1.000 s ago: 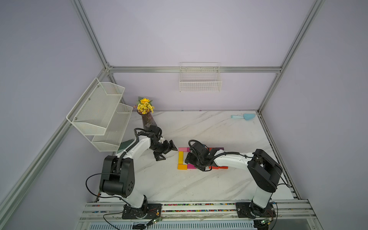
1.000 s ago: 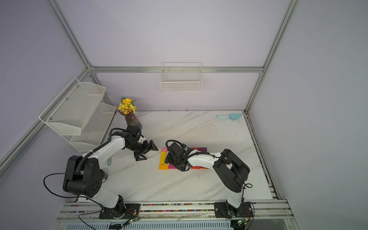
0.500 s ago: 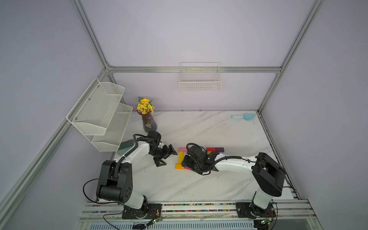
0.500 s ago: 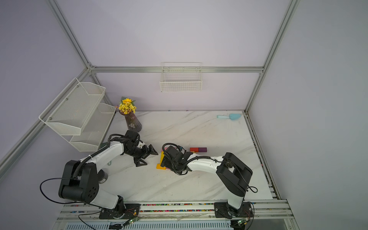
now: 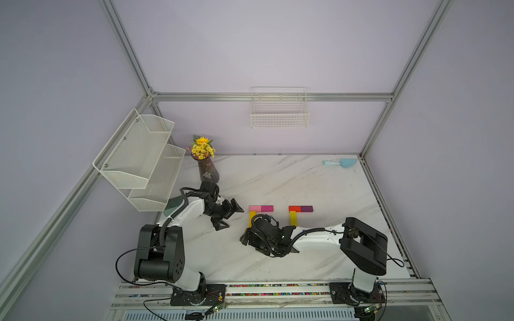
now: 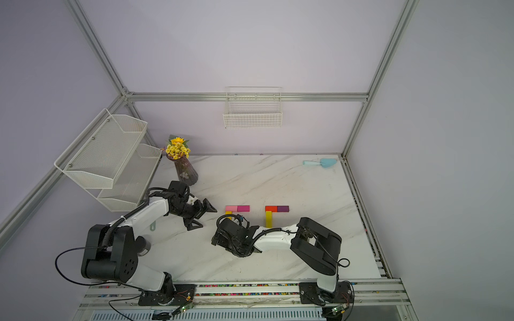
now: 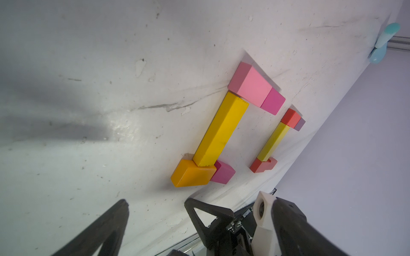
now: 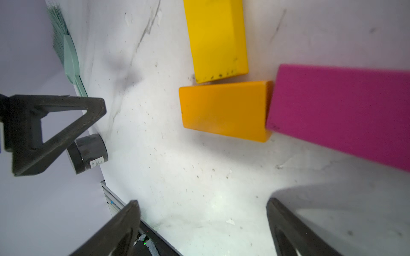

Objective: Assemble the letter c with building blocks
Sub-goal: Assemble the building block at the center of the board.

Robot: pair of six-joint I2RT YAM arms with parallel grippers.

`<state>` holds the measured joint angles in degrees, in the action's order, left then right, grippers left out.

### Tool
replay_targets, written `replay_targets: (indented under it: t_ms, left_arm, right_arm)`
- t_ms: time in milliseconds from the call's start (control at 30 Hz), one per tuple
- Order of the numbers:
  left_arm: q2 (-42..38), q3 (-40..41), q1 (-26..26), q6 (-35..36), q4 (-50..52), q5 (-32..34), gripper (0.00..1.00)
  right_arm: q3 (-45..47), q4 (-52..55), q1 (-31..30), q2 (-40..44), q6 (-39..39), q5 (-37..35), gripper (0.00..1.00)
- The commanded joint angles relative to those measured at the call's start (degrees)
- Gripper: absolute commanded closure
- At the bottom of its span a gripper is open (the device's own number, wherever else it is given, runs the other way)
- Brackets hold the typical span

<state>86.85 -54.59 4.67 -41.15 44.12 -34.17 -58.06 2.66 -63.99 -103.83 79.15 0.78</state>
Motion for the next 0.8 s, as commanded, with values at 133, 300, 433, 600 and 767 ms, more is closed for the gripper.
replay_targets:
  t_ms: [133, 300, 433, 600, 767]
  left_arm:
    - [-1.11, 2.27, -0.18, 0.03, -2.64, -3.67, 0.0]
    - [-0.9, 2.95, 0.0, -0.93, -3.77, -4.63, 0.0]
    - [-1.08, 4.02, 0.59, -2.12, -4.99, -4.9, 0.0]
    - [-1.31, 5.37, 1.78, -3.62, -6.38, -4.54, 0.0]
    - [-1.33, 6.33, 3.08, -4.97, -7.51, -3.96, 0.0]
  right_arm:
    - [4.82, 1.1, 0.48, 3.91, 4.19, -4.61, 0.08]
    - [6.27, 1.12, 2.32, 5.62, 3.64, -5.26, 0.08]
    - [6.47, 1.12, 4.4, 6.35, 2.61, -4.94, 0.08]
    - [5.71, 1.04, 6.69, 6.11, 1.14, -3.62, 0.08]
    - [5.24, 1.12, 7.89, 5.9, 0.22, -2.54, 0.08]
